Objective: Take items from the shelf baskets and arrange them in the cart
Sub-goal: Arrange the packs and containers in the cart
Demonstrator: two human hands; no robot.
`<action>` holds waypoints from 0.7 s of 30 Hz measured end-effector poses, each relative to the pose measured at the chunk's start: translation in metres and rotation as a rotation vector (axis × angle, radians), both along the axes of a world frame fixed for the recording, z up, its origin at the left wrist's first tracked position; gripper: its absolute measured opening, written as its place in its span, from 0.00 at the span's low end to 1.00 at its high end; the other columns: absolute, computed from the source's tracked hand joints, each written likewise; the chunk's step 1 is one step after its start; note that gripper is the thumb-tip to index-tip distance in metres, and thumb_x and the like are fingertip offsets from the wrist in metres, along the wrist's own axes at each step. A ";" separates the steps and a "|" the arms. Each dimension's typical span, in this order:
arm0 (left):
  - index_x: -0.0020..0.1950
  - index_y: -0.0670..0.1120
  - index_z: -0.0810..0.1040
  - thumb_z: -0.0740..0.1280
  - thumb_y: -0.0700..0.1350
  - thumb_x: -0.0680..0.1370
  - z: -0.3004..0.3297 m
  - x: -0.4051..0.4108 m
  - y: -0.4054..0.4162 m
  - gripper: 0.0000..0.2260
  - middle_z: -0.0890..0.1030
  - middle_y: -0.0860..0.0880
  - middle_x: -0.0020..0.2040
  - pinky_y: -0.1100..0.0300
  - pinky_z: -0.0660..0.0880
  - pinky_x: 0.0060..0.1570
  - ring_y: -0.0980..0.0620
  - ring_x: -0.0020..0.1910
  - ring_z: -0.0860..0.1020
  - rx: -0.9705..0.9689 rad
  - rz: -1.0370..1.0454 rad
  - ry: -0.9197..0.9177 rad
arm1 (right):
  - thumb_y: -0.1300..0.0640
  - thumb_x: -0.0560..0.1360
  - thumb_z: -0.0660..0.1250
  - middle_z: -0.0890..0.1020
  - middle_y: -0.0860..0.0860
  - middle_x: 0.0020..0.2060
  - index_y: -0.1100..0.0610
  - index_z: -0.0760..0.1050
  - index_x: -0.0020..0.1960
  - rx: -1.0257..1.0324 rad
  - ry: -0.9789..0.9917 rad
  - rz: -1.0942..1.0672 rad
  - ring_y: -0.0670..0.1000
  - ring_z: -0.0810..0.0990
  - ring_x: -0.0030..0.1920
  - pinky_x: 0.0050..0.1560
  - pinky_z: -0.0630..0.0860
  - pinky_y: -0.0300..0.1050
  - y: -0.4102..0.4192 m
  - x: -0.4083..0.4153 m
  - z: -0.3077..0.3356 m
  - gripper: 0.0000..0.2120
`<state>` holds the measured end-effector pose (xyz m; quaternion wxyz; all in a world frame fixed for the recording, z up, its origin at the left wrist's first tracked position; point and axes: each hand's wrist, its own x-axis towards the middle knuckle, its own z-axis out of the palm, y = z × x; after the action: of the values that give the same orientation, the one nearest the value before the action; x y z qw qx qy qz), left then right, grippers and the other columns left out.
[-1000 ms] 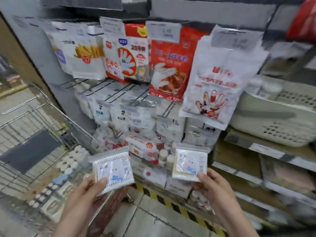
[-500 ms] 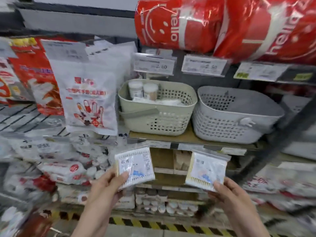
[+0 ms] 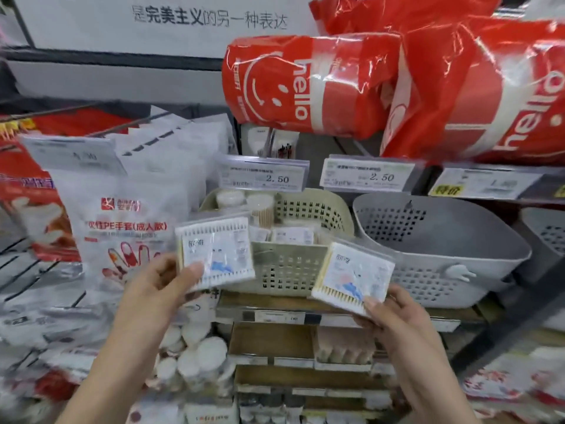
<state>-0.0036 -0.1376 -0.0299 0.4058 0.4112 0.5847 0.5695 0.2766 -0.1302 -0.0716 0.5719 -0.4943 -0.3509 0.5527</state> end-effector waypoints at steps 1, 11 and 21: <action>0.50 0.50 0.80 0.68 0.46 0.75 0.005 -0.001 0.014 0.05 0.85 0.56 0.44 0.59 0.74 0.47 0.57 0.44 0.83 0.041 0.001 0.053 | 0.64 0.71 0.69 0.85 0.53 0.47 0.57 0.75 0.56 0.037 -0.017 -0.024 0.50 0.85 0.46 0.40 0.81 0.39 0.012 -0.004 0.006 0.14; 0.46 0.52 0.76 0.67 0.49 0.77 0.003 0.017 0.115 0.02 0.79 0.56 0.40 0.64 0.65 0.31 0.56 0.37 0.76 0.129 0.033 0.787 | 0.65 0.72 0.71 0.83 0.42 0.41 0.49 0.75 0.47 0.233 -0.353 -0.126 0.39 0.83 0.42 0.38 0.76 0.30 0.113 -0.034 0.043 0.12; 0.61 0.48 0.72 0.63 0.52 0.79 -0.001 0.020 0.125 0.14 0.82 0.48 0.51 0.57 0.71 0.36 0.47 0.48 0.80 -0.056 0.003 1.141 | 0.63 0.74 0.69 0.79 0.54 0.47 0.58 0.73 0.51 0.057 -0.866 0.036 0.49 0.76 0.42 0.34 0.68 0.37 0.192 -0.061 0.045 0.08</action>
<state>0.0160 -0.0127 -0.0307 0.0359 0.6419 0.7267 0.2420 0.2157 0.0616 -0.0267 0.3755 -0.6583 -0.5823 0.2943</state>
